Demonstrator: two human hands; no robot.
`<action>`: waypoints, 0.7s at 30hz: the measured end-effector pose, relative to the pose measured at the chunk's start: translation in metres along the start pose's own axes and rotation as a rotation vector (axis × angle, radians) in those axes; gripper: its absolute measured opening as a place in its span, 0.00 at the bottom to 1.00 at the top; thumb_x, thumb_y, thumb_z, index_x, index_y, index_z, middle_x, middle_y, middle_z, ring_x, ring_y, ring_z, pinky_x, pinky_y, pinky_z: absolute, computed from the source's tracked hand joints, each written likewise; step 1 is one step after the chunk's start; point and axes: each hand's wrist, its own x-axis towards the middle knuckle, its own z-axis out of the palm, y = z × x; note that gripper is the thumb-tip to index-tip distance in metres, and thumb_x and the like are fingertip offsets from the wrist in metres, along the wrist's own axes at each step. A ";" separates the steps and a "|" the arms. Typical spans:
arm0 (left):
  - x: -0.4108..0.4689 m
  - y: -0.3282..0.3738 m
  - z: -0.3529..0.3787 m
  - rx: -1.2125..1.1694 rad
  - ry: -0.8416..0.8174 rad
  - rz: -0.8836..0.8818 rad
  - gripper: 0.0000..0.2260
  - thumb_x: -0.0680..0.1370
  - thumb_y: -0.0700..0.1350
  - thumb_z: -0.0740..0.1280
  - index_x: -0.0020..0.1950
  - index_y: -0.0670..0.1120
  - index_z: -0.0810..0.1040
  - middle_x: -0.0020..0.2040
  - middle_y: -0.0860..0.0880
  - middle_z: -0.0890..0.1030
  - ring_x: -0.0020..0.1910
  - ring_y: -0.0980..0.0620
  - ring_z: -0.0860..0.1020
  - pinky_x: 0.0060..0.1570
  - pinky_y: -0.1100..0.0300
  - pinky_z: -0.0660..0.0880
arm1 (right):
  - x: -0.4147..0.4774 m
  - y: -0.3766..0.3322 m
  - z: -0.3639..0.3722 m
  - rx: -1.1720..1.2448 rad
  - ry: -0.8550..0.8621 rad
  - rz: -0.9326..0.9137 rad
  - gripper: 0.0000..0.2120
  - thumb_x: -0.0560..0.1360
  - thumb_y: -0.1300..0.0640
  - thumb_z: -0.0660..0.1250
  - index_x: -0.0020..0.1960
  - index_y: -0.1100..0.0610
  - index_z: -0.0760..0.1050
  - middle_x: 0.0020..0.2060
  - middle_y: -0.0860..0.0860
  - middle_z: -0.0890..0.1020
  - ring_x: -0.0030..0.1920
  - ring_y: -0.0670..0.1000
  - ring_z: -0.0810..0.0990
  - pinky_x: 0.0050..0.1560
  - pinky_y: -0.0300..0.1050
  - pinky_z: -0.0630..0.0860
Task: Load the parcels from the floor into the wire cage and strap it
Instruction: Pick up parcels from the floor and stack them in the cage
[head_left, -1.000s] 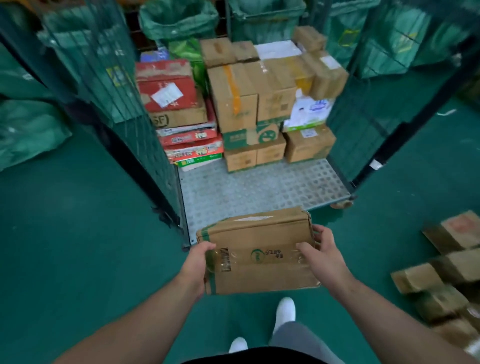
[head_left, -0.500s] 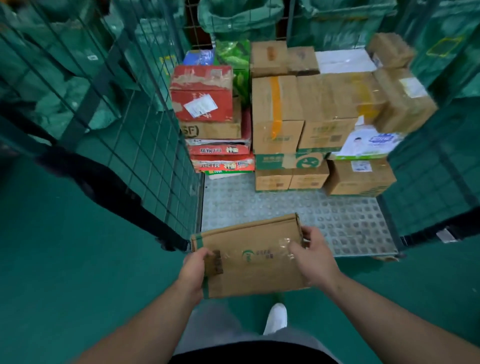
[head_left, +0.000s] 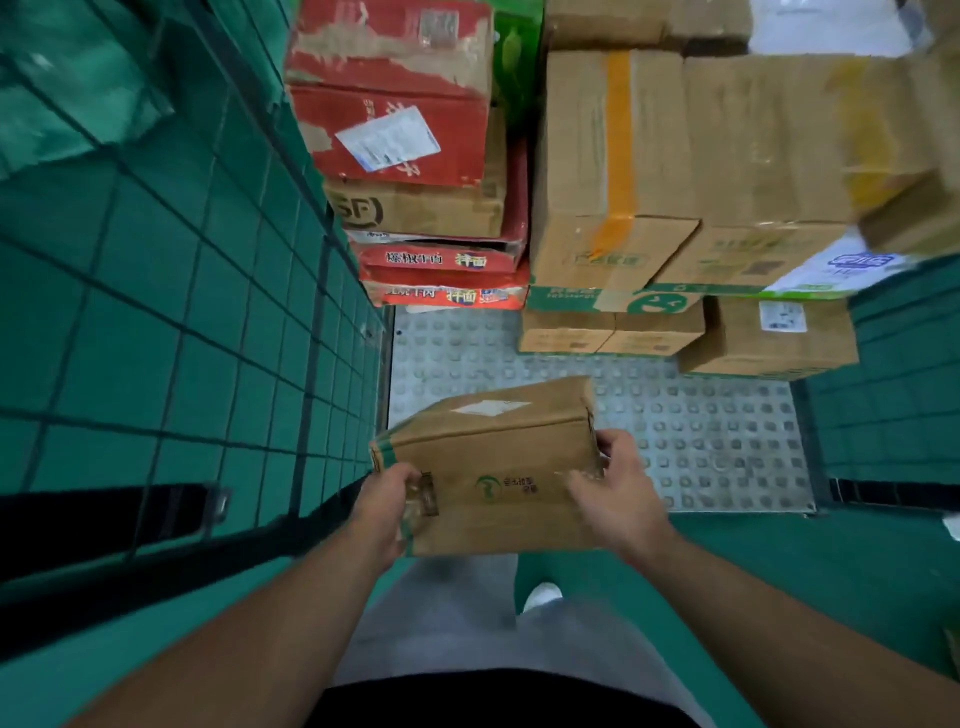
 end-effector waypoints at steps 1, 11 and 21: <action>0.022 0.010 0.003 0.031 0.000 -0.017 0.10 0.80 0.44 0.64 0.59 0.43 0.78 0.48 0.44 0.81 0.43 0.48 0.79 0.33 0.56 0.75 | 0.016 0.000 0.009 0.004 0.004 0.022 0.22 0.77 0.54 0.71 0.67 0.49 0.66 0.48 0.37 0.77 0.47 0.39 0.79 0.47 0.43 0.79; 0.171 0.056 0.075 0.162 -0.038 -0.067 0.07 0.80 0.45 0.64 0.46 0.46 0.79 0.33 0.52 0.81 0.32 0.53 0.79 0.23 0.68 0.70 | 0.121 0.035 0.060 0.028 0.132 0.179 0.25 0.71 0.46 0.70 0.65 0.42 0.64 0.58 0.47 0.80 0.57 0.51 0.80 0.59 0.52 0.78; 0.224 0.025 0.124 0.366 0.003 0.116 0.42 0.64 0.66 0.79 0.73 0.55 0.69 0.61 0.55 0.83 0.52 0.55 0.84 0.56 0.52 0.82 | 0.205 0.051 0.120 -0.539 -0.576 -0.395 0.28 0.77 0.54 0.62 0.77 0.45 0.65 0.77 0.47 0.67 0.77 0.52 0.63 0.78 0.55 0.60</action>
